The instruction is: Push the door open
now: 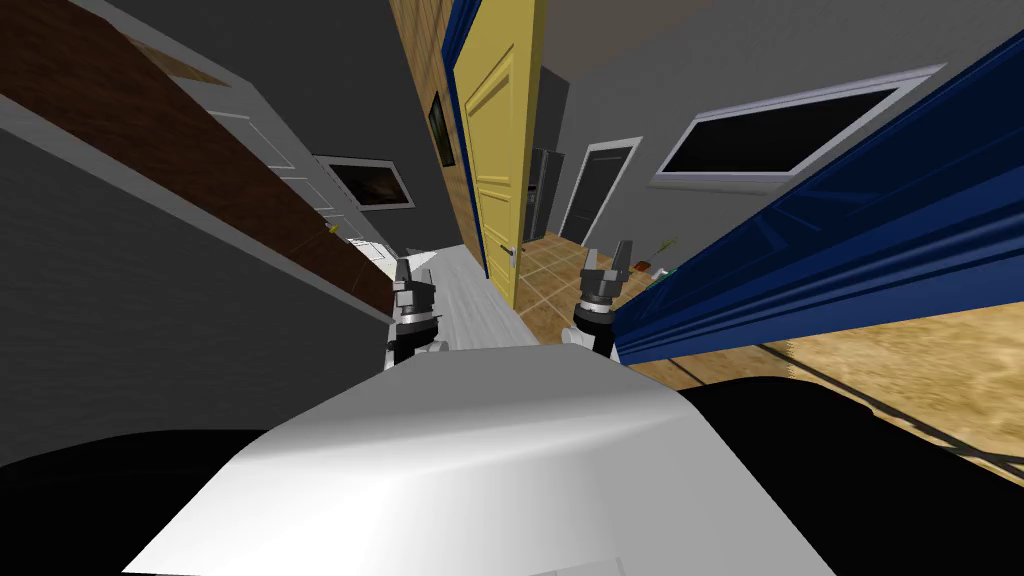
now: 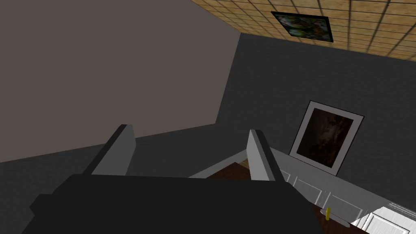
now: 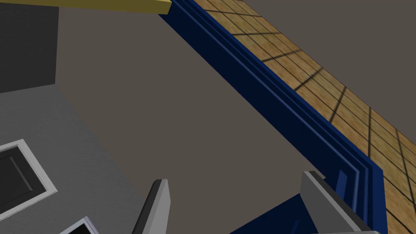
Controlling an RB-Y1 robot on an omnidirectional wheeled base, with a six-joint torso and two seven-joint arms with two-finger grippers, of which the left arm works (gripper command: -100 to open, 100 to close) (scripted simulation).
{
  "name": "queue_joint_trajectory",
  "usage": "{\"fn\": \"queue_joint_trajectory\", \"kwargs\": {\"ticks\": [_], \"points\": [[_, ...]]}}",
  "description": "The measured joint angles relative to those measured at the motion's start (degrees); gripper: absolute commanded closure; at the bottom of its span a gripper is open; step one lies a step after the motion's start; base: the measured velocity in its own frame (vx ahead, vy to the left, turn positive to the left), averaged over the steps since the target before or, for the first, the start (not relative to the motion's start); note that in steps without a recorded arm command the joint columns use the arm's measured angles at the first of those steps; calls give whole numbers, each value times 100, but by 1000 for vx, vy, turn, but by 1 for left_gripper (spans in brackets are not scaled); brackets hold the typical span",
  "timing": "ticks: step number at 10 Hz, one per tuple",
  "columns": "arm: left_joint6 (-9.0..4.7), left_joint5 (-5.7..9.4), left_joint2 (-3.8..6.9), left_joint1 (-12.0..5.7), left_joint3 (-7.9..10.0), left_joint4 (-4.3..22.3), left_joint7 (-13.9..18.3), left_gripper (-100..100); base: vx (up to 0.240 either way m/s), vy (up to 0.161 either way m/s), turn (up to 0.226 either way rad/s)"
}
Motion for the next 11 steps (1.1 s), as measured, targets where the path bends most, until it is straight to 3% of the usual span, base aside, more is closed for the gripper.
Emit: {"fn": "queue_joint_trajectory", "kwargs": {"ticks": [1,3,5,9,11], "points": [[-23,9,34,-103,-37,139,13,-100,100,67,-117],[54,61,114,-345,-58,417,-2,-100,111,95,-114],[78,90,163,-457,-146,611,-9,-100,88,77,-75],[8,172,281,-721,-268,1129,-3,-100,76,68,-98],[8,230,343,-976,-292,1488,12,-100,88,90,-124]]}}
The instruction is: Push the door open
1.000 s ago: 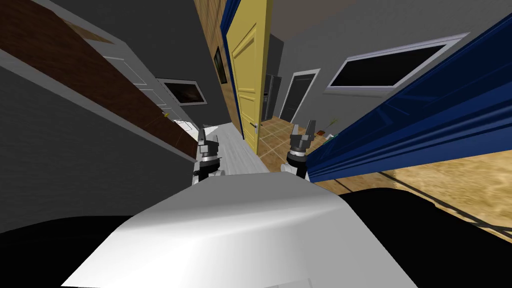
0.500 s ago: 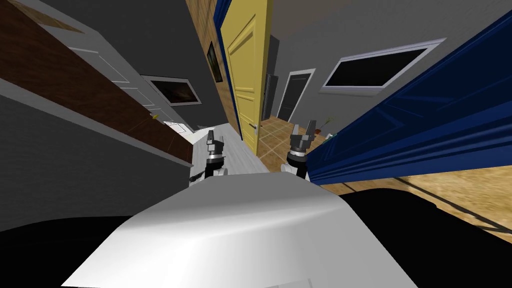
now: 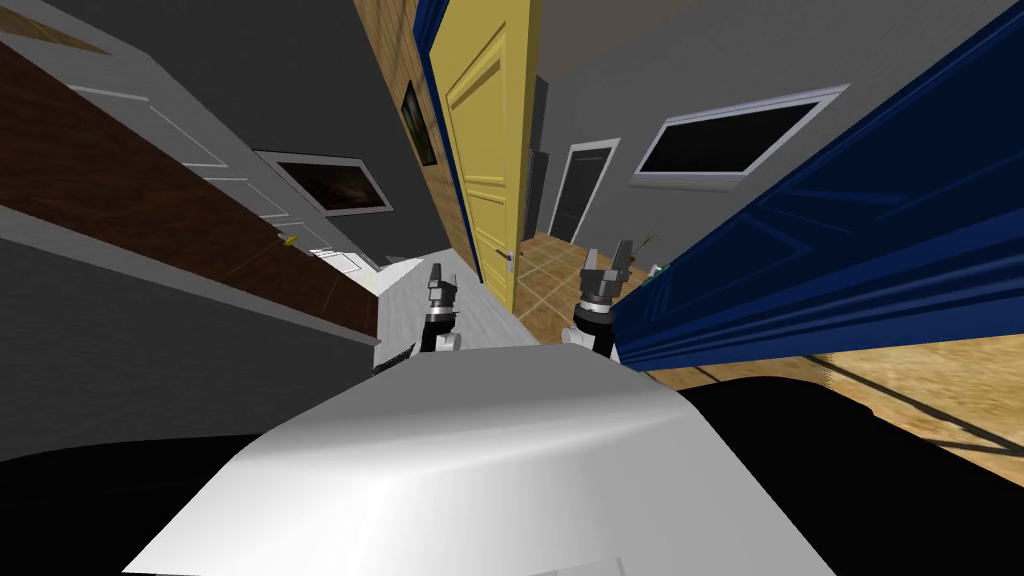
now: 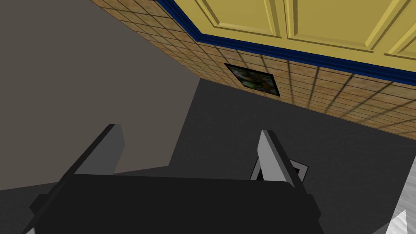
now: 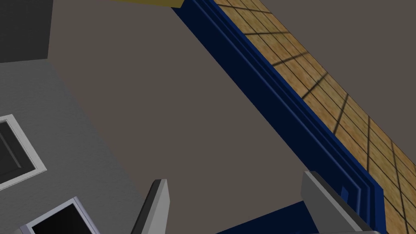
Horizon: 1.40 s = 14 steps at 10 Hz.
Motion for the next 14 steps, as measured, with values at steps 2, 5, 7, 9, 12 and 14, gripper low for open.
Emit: {"fn": "queue_joint_trajectory", "kwargs": {"ticks": [2,5,7,9,12,14], "points": [[36,57,65,-220,-56,296,12,-100,87,107,-109],[-3,129,125,-511,-190,809,7,-100,81,97,-120],[-17,185,161,-768,-266,1207,7,-100,80,127,-161],[34,230,181,-936,-382,1459,-5,-100,61,91,-78],[20,312,245,-1267,-426,1945,21,-100,55,88,-124],[57,353,257,-1438,-492,2185,22,-100,42,69,-69]]}}
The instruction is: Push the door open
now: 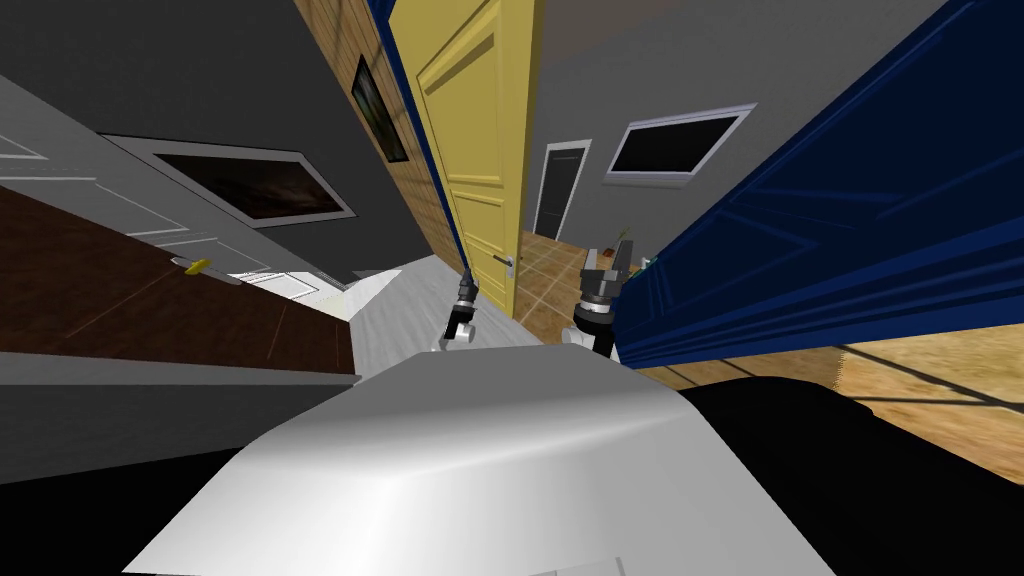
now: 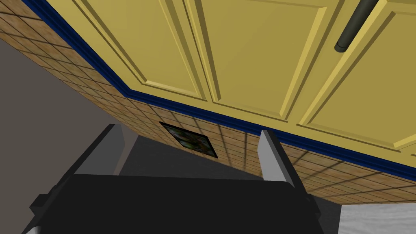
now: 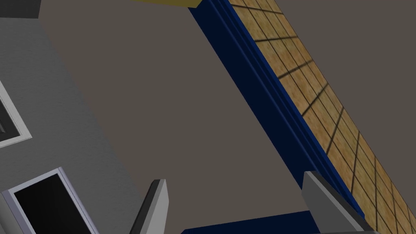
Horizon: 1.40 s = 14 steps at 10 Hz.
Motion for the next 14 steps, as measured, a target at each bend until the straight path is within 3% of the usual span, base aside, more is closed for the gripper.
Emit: {"fn": "queue_joint_trajectory", "kwargs": {"ticks": [11,14], "points": [[-9,212,23,-915,-308,1441,0,-100,40,76,-91],[3,293,25,-1257,-409,1936,7,-100,59,123,-147]]}}
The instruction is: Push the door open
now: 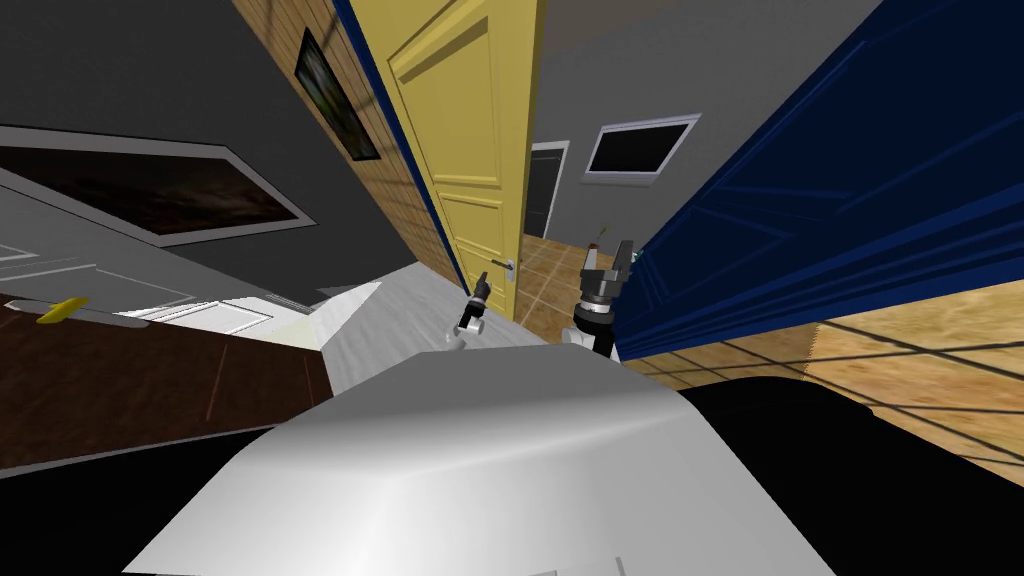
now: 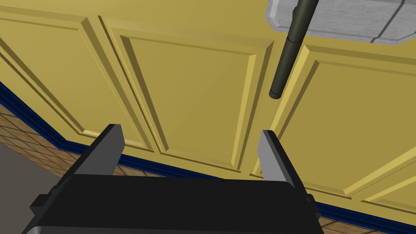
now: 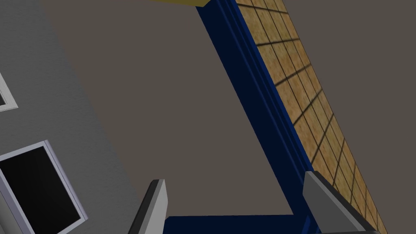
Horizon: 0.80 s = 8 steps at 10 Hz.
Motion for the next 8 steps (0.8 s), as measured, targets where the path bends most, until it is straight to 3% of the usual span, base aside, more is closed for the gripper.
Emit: {"fn": "queue_joint_trajectory", "kwargs": {"ticks": [8], "points": [[18,168,-70,-714,-244,1128,-4,-100,33,91,-91]]}}
